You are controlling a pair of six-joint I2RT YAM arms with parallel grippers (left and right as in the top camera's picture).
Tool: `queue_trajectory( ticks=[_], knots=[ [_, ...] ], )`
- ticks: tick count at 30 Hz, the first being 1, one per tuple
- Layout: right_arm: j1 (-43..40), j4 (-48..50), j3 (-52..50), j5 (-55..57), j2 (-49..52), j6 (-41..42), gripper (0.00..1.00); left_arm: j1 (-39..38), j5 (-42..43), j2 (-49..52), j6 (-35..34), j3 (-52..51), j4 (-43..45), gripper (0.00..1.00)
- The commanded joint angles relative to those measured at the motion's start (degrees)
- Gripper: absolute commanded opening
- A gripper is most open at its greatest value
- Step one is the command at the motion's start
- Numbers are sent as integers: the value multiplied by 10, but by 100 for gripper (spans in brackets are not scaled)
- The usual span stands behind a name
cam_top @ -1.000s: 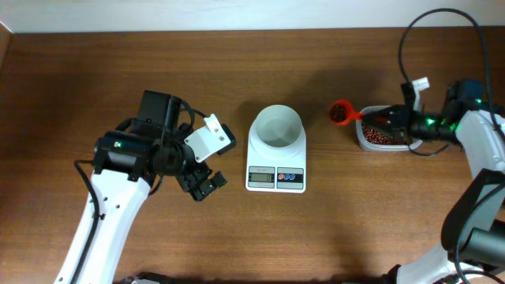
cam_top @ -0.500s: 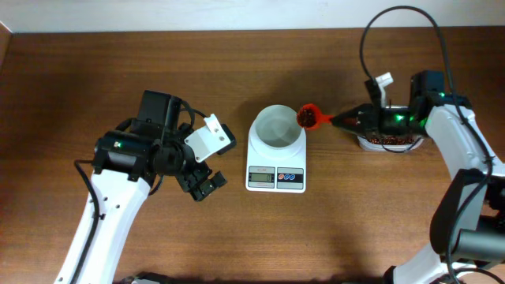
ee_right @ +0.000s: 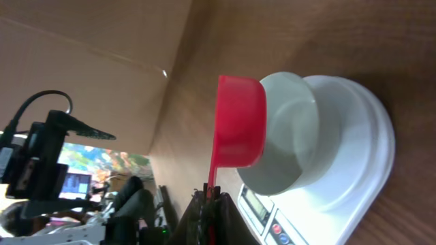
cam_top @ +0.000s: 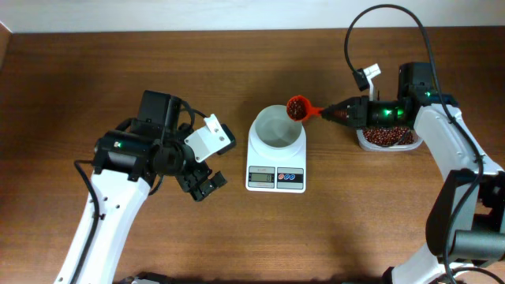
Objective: Scoop and weigh 50g on scale
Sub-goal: 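Lift the filled scoop and carry it left over the white bowl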
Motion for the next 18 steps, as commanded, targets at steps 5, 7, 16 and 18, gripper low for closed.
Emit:
queue_trajectory(
  ticks=[5,7,16,18],
  knots=[
    [4,25,-2,11,4,-9,4,2,9,-10,5,-2,1,99],
    [4,29,-2,11,4,-9,4,2,8,-10,5,-2,1,99],
    [30,32,-2,11,4,-124,4,2,8,-10,5,-2,1,99],
    [38,33,-2,11,4,-150,4,2,8,-10,5,-2,1,99]
  ],
)
